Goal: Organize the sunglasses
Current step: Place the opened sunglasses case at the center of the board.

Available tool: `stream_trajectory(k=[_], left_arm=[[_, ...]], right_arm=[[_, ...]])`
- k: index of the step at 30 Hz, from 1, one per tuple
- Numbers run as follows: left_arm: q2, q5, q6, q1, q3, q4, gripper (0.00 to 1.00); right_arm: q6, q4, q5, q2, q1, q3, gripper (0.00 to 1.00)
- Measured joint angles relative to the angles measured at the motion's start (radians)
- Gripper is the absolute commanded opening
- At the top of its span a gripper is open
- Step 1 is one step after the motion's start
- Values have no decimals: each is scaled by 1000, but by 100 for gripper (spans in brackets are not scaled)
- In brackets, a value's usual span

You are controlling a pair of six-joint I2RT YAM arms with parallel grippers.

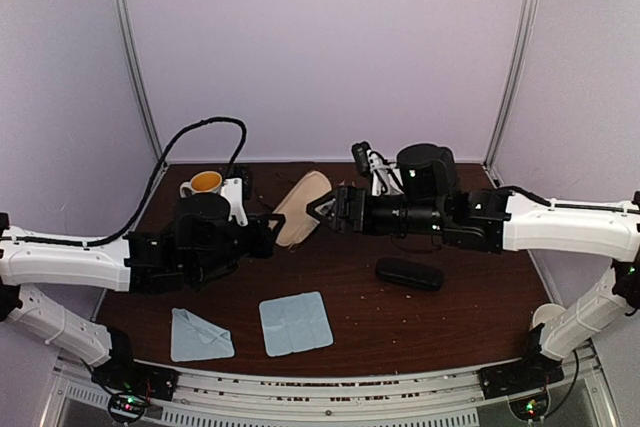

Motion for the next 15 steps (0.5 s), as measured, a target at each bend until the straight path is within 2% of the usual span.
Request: stream_trajectory(k=[2,5,9,15], left_arm=[[0,-2,7,0,-3,-2,0],[0,-5,18,0,-5,-2,0],[6,-16,25,0,-5,-1,0],[61,-30,44,0,-5,-16,0]], right_arm=[[-2,-24,5,0,-5,16,85],[14,-96,36,16,-15,58,70],[72,-156,79,61,-28,91,63],[126,-213,101,108,-32,111,48]])
